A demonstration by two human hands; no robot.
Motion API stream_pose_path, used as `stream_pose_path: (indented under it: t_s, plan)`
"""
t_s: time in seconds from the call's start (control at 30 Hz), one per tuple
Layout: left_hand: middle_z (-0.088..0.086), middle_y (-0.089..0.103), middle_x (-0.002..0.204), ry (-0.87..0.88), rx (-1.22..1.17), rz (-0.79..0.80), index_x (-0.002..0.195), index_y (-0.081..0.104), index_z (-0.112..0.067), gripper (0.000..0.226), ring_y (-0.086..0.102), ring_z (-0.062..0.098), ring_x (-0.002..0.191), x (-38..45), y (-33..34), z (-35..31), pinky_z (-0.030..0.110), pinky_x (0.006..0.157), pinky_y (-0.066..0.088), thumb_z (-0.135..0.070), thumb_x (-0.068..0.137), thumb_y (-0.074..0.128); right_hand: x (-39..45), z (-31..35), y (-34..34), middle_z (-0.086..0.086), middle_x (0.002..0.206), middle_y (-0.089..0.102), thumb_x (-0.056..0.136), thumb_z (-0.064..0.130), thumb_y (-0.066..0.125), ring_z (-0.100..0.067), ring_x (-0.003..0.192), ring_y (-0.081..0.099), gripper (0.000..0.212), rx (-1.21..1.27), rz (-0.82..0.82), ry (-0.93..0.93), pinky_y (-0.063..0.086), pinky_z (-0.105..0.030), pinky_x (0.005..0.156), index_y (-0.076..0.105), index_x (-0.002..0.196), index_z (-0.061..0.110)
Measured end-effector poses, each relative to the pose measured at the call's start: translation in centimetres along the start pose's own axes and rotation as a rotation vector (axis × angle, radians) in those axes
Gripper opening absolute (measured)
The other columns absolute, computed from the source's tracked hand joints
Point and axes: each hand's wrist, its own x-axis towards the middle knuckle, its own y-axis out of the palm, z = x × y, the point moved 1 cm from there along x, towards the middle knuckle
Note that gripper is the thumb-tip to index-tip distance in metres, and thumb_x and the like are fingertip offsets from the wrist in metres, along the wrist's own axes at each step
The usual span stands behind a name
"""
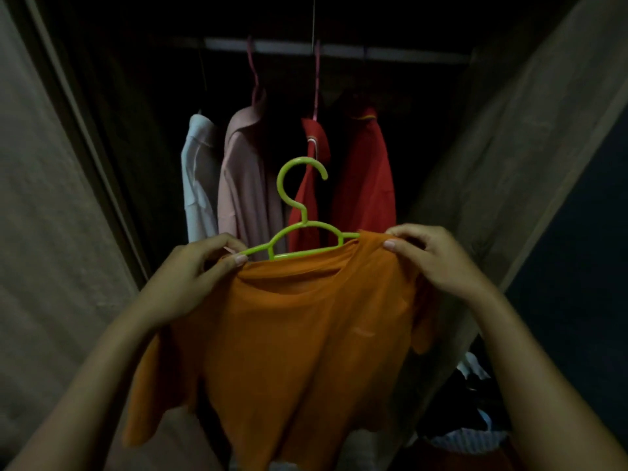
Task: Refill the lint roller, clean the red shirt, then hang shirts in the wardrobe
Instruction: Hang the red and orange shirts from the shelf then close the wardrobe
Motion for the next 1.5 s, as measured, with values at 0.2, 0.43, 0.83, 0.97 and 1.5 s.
stream_pose_path:
  t_s: [0.2,0.43,0.83,0.97,1.5]
  plan:
    - [-0.005,0.065,0.087,-0.040,-0.074,-0.027,0.092,0.059,-0.026,0.013,0.062,0.008,0.084,-0.2,0.9,-1.1,0.033,0.077,0.051,-0.033,0.092,0.049,-0.3,0.3,-0.2,0.006,0.115,0.058,0.088,0.031,0.065,-0.011,0.109,0.054,0.021,-0.268,-0.229,0.086,0.047,-0.032,0.093,0.066,0.108,0.024]
    - [-0.008,0.058,0.066,-0.060,-0.267,-0.005,0.088,0.060,-0.021,0.016,0.049,-0.002,0.061,1.6,8.6,-6.1,0.025,0.063,0.040,-0.032,0.094,0.050,-6.6,4.0,7.6,0.006,0.081,0.070,0.091,0.033,0.061,-0.007,0.073,0.064,0.008,0.142,-0.273,0.318,0.052,-0.026,0.066,0.068,0.087,0.032]
    - [0.007,0.065,0.110,-0.354,-1.022,0.259,0.120,0.058,-0.016,0.027,0.062,0.020,0.097,6.4,16.4,-13.0,0.030,0.091,0.051,-0.023,0.101,0.040,-7.7,3.6,5.9,0.010,0.118,0.066,0.092,0.037,0.058,0.005,0.107,0.060,0.040,0.437,-0.373,0.493,0.049,-0.024,0.097,0.056,0.131,0.027]
    - [0.001,0.061,0.083,-0.316,-1.048,0.397,0.120,0.056,-0.011,0.026,0.060,0.014,0.061,8.3,16.3,-14.2,0.023,0.061,0.052,-0.012,0.100,0.040,-7.8,3.8,4.5,0.011,0.103,0.070,0.089,0.012,0.061,0.004,0.094,0.065,0.036,0.399,-0.376,0.438,0.053,-0.016,0.080,0.059,0.118,0.033]
    - [0.014,-0.011,0.159,0.074,0.326,-0.125,0.151,0.009,-0.007,0.065,-0.002,0.030,0.147,22.7,11.3,-11.8,0.038,0.118,0.017,-0.017,0.097,0.044,7.9,4.4,-5.8,-0.004,0.082,0.063,0.087,0.010,0.045,-0.024,0.076,0.061,0.018,0.063,-0.523,0.293,0.048,-0.034,0.070,0.062,0.085,0.015]
